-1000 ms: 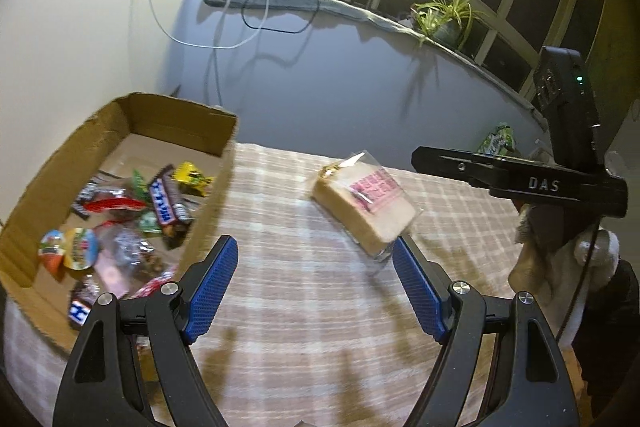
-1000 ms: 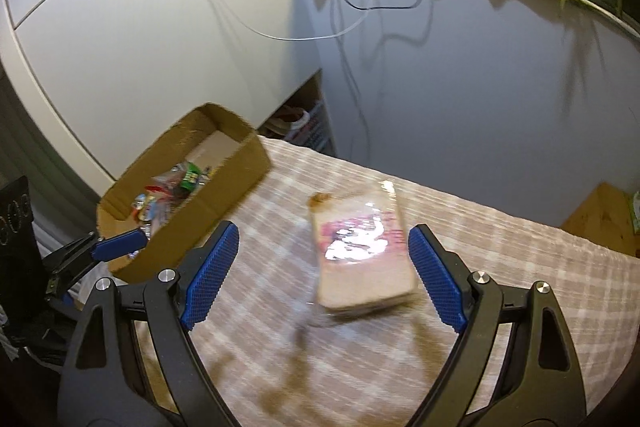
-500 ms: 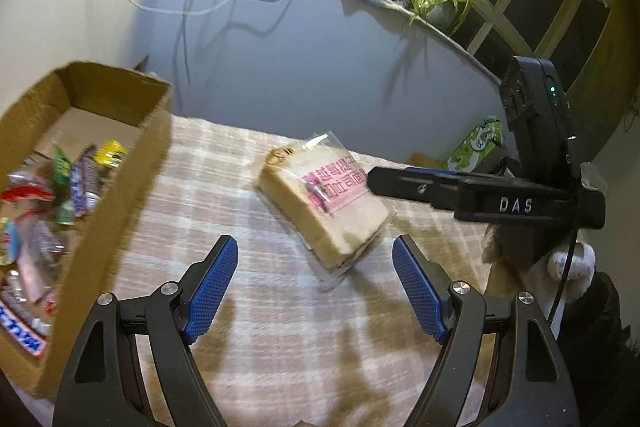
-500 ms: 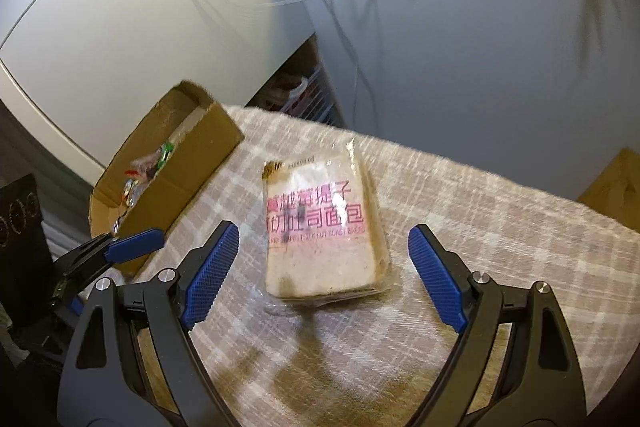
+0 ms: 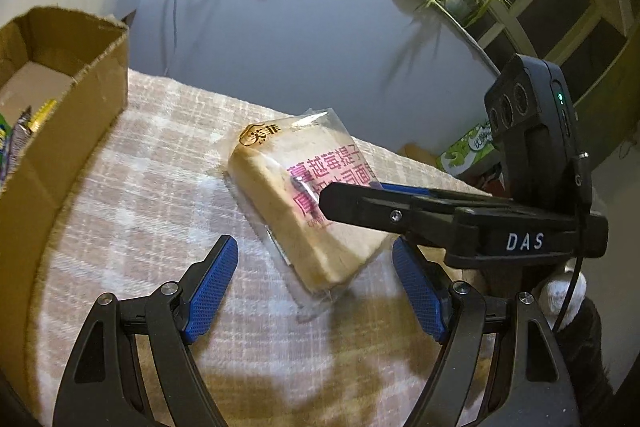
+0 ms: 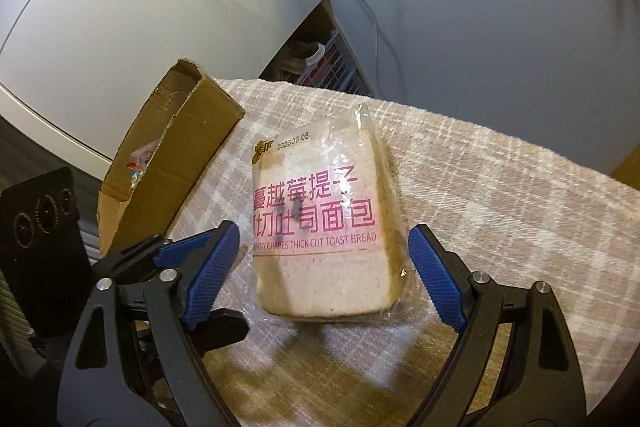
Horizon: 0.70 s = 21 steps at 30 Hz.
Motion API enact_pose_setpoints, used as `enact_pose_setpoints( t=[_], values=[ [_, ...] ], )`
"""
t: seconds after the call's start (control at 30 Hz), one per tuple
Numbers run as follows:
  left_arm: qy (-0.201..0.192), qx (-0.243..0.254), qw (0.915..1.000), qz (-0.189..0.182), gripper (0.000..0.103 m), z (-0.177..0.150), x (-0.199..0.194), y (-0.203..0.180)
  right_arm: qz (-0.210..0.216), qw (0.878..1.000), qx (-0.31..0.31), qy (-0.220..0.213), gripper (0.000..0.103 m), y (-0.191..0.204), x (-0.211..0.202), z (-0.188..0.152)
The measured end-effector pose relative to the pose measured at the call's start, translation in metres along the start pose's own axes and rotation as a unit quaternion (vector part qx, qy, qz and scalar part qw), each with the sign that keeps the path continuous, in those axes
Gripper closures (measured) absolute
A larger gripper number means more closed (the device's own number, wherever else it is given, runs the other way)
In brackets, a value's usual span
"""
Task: Organize snacks
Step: 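Close both tools on the sides of the bagged bread loaf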
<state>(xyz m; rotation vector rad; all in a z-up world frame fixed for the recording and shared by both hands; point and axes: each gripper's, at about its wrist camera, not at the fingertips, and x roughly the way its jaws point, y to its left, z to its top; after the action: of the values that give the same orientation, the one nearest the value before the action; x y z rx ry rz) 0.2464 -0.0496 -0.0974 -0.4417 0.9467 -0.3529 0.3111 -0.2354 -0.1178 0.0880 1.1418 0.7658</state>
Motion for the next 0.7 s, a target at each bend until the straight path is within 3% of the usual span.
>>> enact_pose_setpoints(
  t=[0.23, 0.3, 0.33, 0.7],
  values=[
    [0.009, -0.009, 0.9999, -0.005, 0.026, 0.004, 0.012, 0.002, 0.013, 1.0, 0.014, 0.009, 0.031, -0.007, 0.005, 0.001],
    [0.014, -0.008, 0.9998, -0.007, 0.043, 0.004, 0.016, 0.001, 0.019, 1.0, 0.014, 0.012, 0.034, -0.007, 0.005, 0.001],
    [0.016, -0.004, 0.9999, -0.003, 0.043, 0.004, 0.018, 0.0, 0.022, 1.0, 0.014, 0.013, 0.037, -0.007, 0.005, 0.001],
    [0.002, 0.029, 0.9993, 0.021, 0.049, 0.009, 0.014, -0.013, 0.019, 1.0, 0.017, 0.004, 0.045, -0.002, -0.001, -0.004]
  ],
)
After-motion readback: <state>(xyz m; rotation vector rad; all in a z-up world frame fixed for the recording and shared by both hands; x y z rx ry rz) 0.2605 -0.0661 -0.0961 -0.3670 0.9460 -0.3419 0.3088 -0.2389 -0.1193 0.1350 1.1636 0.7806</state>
